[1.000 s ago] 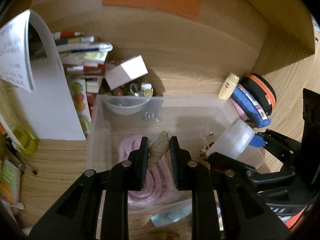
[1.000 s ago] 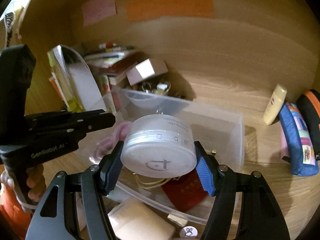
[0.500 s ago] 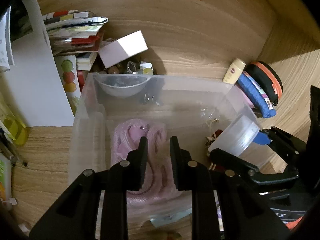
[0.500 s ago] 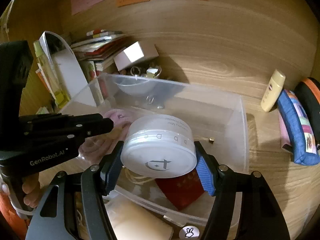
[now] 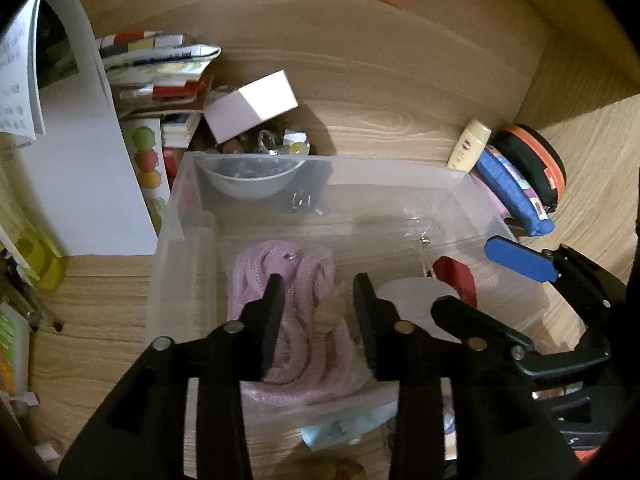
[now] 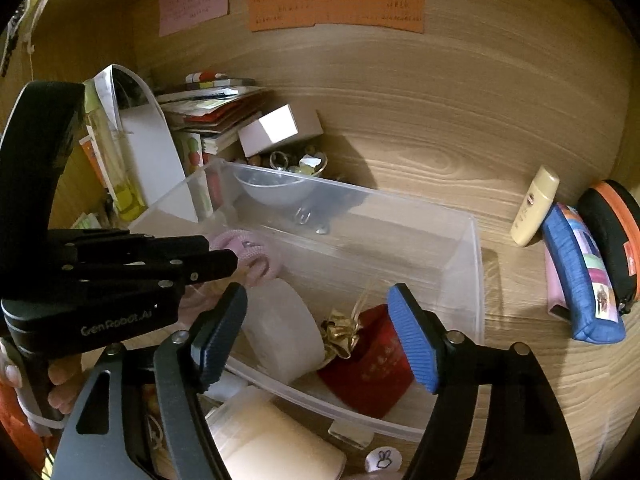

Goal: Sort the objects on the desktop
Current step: 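Carry the shell and white jar into the clear box and release both, then move the left gripper to the white cloth bag and the right gripper to the small box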

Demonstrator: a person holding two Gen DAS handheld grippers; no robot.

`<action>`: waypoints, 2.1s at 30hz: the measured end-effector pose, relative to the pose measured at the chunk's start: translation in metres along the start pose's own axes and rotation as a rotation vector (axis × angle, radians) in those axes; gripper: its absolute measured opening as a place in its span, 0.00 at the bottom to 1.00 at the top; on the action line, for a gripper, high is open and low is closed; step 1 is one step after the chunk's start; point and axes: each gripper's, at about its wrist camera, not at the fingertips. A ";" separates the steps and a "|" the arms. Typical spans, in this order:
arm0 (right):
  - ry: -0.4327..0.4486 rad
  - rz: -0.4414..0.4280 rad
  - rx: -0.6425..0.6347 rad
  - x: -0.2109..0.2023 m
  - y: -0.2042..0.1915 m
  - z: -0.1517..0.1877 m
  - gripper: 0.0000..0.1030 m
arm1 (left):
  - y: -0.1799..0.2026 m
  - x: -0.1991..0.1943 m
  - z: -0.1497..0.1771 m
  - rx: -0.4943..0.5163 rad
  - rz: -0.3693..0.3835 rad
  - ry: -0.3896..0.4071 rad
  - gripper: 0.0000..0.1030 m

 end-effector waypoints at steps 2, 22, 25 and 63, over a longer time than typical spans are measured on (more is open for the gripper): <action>0.006 -0.001 0.003 -0.001 0.001 -0.001 0.70 | 0.002 -0.004 0.000 0.014 -0.016 0.022 0.42; 0.118 0.083 0.036 -0.067 0.014 0.008 0.79 | 0.002 -0.085 0.008 0.043 -0.120 0.195 0.86; 0.128 0.098 0.045 -0.082 0.018 0.018 0.80 | 0.000 -0.095 0.019 0.048 -0.147 0.195 0.87; -0.096 0.113 0.096 -0.075 0.043 0.125 0.86 | -0.003 -0.086 0.135 0.039 -0.109 -0.092 0.91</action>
Point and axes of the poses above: each gripper's, at about its wrist camera, not at the fingertips, and x roughly the way its jaws point, y to its right, z to its underside, and after that the axes turned 2 degrees about z, right-handed
